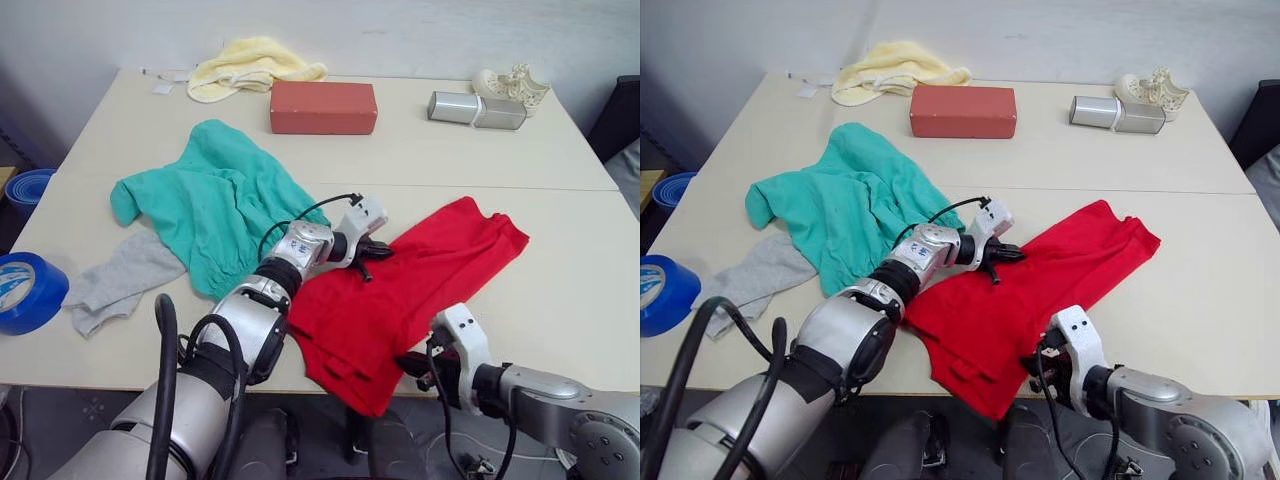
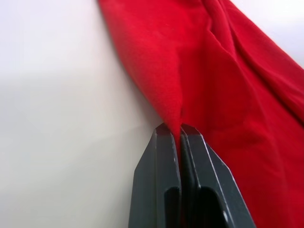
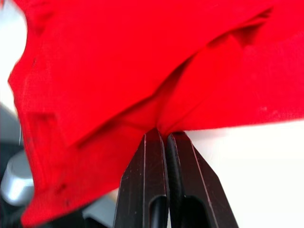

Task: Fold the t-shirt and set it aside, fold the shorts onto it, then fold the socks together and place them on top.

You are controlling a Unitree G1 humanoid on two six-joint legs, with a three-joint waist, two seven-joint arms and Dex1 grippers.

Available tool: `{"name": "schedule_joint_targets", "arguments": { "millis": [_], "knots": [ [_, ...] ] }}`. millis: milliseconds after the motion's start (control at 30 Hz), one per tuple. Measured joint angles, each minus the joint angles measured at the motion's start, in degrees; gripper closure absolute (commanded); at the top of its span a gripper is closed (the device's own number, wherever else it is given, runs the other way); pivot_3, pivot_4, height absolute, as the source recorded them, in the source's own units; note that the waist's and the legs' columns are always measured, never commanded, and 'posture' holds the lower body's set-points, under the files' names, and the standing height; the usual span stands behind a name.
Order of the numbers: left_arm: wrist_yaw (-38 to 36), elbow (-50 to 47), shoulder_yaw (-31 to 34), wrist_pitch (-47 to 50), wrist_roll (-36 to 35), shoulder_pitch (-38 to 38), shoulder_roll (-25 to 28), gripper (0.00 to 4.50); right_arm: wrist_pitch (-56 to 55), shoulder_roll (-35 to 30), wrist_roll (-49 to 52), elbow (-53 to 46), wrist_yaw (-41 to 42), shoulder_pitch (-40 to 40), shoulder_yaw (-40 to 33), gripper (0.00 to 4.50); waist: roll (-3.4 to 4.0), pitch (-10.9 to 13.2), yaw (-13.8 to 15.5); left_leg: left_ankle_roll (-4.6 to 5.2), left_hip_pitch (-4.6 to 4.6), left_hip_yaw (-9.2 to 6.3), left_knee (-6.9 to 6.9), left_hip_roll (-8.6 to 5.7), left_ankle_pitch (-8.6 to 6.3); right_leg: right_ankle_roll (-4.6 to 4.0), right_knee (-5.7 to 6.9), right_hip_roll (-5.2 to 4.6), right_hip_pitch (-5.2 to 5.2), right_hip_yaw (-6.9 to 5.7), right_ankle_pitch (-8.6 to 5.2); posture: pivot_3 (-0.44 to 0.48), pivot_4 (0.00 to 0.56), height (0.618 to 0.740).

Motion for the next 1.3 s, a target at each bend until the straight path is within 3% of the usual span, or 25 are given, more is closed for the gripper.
{"name": "schedule_joint_targets", "arguments": {
  "millis": [233,333,633,833,933,1133,1300],
  "knots": [
    [4.3,-3.3,4.4,1.3,-3.1,2.4,1.6,4.49,-4.1,-14.2,-1.7,9.9,7.8,-2.4,-4.6,4.5,0.04,0.1,0.4,-0.16,-0.02,0.02,0.02,-0.04,0.12,0.03,0.0,-0.02,-0.01,-0.01,0.02,0.0,0.15,0.74],
    [5.4,-6.1,5.3,3.1,-4.1,2.9,1.6,4.49,-7.0,-16.9,-3.3,12.8,9.9,-2.9,-4.3,4.5,0.05,0.1,0.9,-0.31,-0.04,0.02,-0.02,-0.03,0.2,0.03,0.0,0.02,-0.04,-0.03,0.02,0.0,0.15,0.74],
    [6.5,-31.4,1.9,12.7,-4.5,16.6,4.5,4.49,-17.4,-21.1,-8.5,21.0,17.9,-4.0,0.3,4.5,0.18,0.2,1.2,-0.37,-0.03,0.09,0.03,-0.04,0.24,0.04,0.05,0.02,-0.03,0.04,0.02,0.0,0.15,0.74],
    [5.7,-42.7,-1.0,18.4,-4.5,22.3,8.3,2.9,-28.3,-18.7,-12.9,24.8,21.5,-2.6,0.4,4.5,0.22,0.2,1.3,-0.38,-0.02,0.09,0.14,-0.05,0.25,0.04,0.15,0.01,-0.01,0.05,0.02,0.0,0.15,0.74],
    [2.4,-46.1,-2.2,18.7,-5.1,23.8,11.0,1.92,-31.7,-18.7,-13.6,26.0,24.5,-2.0,-0.2,3.81,0.26,0.2,1.3,-0.4,-0.01,0.08,0.13,-0.05,0.27,0.04,0.17,0.01,-0.01,0.05,0.02,0.0,0.15,0.74],
    [-11.8,-53.6,-5.6,12.7,-7.8,26.0,20.0,0.06,-44.0,-23.3,-16.6,25.7,38.5,7.4,-3.8,1.79,0.48,0.3,1.3,-0.43,-0.01,0.09,0.12,-0.04,0.27,0.03,0.14,0.03,0.0,0.02,0.02,0.0,0.15,0.74],
    [-23.6,-56.7,-6.6,-1.4,-9.6,28.1,26.3,0.0,-61.2,-25.1,-23.5,30.9,50.8,12.8,-7.8,0.05,0.49,0.3,1.3,-0.43,0.31,0.08,0.14,-0.06,0.22,0.08,-0.01,0.02,0.37,0.02,0.06,0.0,0.15,0.74]
  ]
}}
